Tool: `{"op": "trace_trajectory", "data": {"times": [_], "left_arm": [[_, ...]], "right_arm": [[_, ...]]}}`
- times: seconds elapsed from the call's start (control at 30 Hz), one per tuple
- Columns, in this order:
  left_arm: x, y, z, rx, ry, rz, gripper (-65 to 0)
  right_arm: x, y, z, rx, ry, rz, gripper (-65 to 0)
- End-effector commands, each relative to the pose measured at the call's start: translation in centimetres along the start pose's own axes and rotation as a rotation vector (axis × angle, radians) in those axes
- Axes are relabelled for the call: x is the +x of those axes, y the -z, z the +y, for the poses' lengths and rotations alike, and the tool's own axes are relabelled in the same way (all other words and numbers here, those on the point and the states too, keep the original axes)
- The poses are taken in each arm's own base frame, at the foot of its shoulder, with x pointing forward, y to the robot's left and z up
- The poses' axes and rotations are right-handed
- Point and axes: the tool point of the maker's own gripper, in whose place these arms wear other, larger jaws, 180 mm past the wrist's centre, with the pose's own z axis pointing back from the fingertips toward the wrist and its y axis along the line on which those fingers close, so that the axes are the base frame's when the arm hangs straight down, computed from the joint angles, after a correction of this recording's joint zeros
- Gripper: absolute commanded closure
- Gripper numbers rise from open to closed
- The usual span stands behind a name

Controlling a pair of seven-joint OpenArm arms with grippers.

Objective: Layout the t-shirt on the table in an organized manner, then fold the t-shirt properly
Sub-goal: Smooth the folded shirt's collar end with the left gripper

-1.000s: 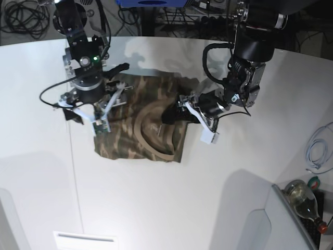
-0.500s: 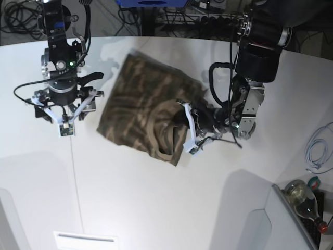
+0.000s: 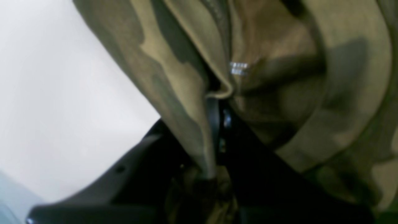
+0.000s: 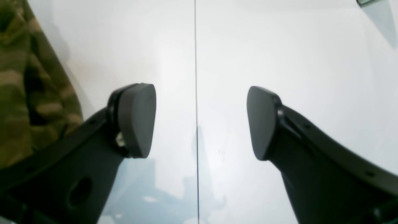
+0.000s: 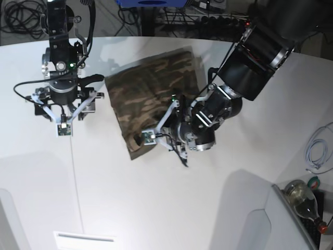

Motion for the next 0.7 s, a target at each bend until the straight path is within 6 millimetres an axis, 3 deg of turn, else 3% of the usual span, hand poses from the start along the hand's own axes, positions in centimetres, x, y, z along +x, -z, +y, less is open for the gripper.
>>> {"op": "trace_trajectory", "data": {"times": [0.0,0.23,0.67], "left_arm": [[2.2,0.0,-0.1,-0.005,0.031,-0.043,0.0],[6.6,0.2,-0.5,0.016,0.121,-0.138,0.0],[7.6,-0.4,1.3,0.051,0.144,-0.145,0.0]], "right_arm": [[1.1,-0.1,-0.5,-0.013,0.001,-0.041,-43.2],[1.0,-0.1,-0.5,-0.013,0.001,-0.036,-43.2],[0.5,-0.2,-0.4,-0.011,-0.002,-0.026,-43.2]]}}
